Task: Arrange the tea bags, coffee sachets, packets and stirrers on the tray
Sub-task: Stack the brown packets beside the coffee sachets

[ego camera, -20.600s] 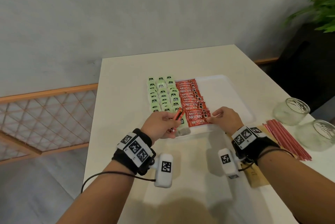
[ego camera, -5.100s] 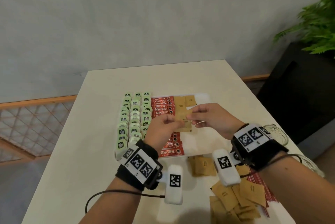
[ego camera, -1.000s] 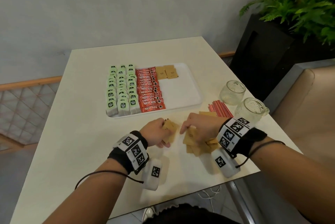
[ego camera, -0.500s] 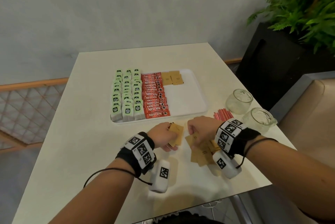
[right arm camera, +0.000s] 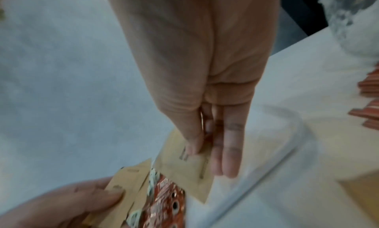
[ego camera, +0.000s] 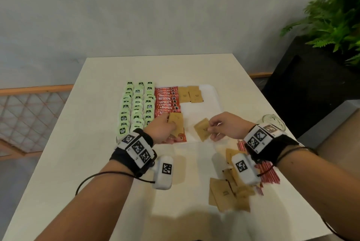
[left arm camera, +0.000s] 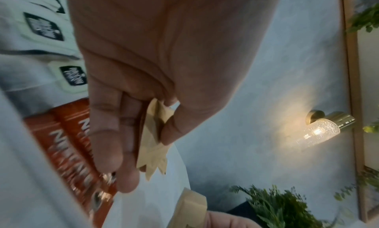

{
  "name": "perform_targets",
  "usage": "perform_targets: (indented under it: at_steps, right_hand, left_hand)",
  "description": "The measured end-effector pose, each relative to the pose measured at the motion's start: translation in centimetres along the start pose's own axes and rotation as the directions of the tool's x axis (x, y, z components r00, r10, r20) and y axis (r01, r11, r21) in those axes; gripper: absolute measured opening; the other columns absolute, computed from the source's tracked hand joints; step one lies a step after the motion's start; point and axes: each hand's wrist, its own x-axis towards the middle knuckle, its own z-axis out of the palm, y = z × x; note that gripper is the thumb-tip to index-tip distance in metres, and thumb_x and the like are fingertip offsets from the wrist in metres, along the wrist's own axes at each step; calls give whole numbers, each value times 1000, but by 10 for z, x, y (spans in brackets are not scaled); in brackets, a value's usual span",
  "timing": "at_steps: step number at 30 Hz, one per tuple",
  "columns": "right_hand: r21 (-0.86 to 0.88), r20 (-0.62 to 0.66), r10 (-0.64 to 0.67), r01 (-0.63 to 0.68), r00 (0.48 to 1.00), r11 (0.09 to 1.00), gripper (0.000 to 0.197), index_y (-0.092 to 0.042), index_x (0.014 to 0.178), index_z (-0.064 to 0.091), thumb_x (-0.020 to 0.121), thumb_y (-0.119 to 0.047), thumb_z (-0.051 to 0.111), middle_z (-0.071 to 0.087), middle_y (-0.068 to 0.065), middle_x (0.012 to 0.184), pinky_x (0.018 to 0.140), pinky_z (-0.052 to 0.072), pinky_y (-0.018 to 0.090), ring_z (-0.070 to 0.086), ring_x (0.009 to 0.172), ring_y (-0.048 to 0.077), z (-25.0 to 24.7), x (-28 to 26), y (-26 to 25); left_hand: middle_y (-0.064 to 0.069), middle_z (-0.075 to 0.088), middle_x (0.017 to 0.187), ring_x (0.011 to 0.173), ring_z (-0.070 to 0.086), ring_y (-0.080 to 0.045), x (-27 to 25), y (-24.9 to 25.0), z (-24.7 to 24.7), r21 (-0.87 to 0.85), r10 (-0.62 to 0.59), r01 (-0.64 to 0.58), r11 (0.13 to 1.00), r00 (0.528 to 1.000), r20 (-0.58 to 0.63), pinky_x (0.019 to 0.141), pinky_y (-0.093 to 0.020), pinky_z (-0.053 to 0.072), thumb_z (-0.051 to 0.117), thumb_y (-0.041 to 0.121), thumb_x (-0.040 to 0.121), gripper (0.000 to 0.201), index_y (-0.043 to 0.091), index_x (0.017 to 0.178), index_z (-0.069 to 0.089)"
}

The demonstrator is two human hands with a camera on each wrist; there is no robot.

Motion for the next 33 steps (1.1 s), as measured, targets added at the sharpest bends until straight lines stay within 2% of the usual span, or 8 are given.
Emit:
perform_targets:
  at_steps: [3,7,11,18,23,28,31,33]
  right_hand:
    - [136,-147,46,-26,988,990,9,-2,83,62,92,-1,61,61,10,78,70,61,34,65,67,21,-7,33,2]
    - [300,-278,157,-69,948,951,10,-7,85,59,88,-2,67,61,12,79,70,59,41,59,60,20,-5,81,1]
    - [434,-340,229,-65,912,899,19,-9,94,44,92,5,58,61,7,75,51,56,27,58,53,18,1,113,-7]
    - [377,-393,202,-43,897,925,14,-8,93,49,92,1,59,61,5,73,49,55,25,60,54,18,10,135,-9]
    - [340,-397,156,-13,904,940,16,-6,96,50,90,-1,64,62,4,69,46,53,23,59,48,16,11,141,-7]
    - [288,-415,139,-15,899,958,28,-7,98,55,83,-17,76,63,5,72,47,50,23,58,54,16,9,139,-8]
    - [173,-508,50,45,860,984,17,-16,94,59,87,-28,70,63,-2,82,58,47,24,59,69,15,12,132,-6]
    - [200,-506,-18,138,862,970,12,-22,92,62,91,-34,63,66,-2,84,63,46,27,59,71,13,13,121,-9]
  left_hand:
    - [-10,67,108,78,73,-23,18,8,-15,-33,30,-32,999,998,-61,68,-35,59,47,10,101,11,14,110,51]
    - [-9,67,111,79,74,-25,38,10,-30,-96,25,-32,995,997,-75,61,-32,59,49,11,100,18,13,118,49]
    - [-8,67,112,79,74,-26,55,6,-39,-155,17,-34,987,994,-105,61,-32,58,50,13,100,20,14,120,49]
    - [-9,66,113,81,74,-25,75,-7,-46,-209,40,-91,974,971,-237,74,-39,60,49,14,101,28,17,128,48]
    - [-10,66,113,82,74,-26,78,-7,-43,-246,35,-89,965,976,-217,66,-31,62,50,12,100,24,15,124,49]
    - [-8,69,111,81,75,-25,73,1,-34,-211,85,-119,970,983,-162,79,-44,60,59,11,95,28,14,122,52]
    - [-9,70,109,79,75,-26,69,5,-30,-232,107,-135,963,986,-128,69,-33,62,64,10,92,29,11,119,53]
    - [-10,70,109,77,75,-26,68,7,-27,-212,119,-140,967,987,-107,65,-31,62,66,10,91,28,10,116,53]
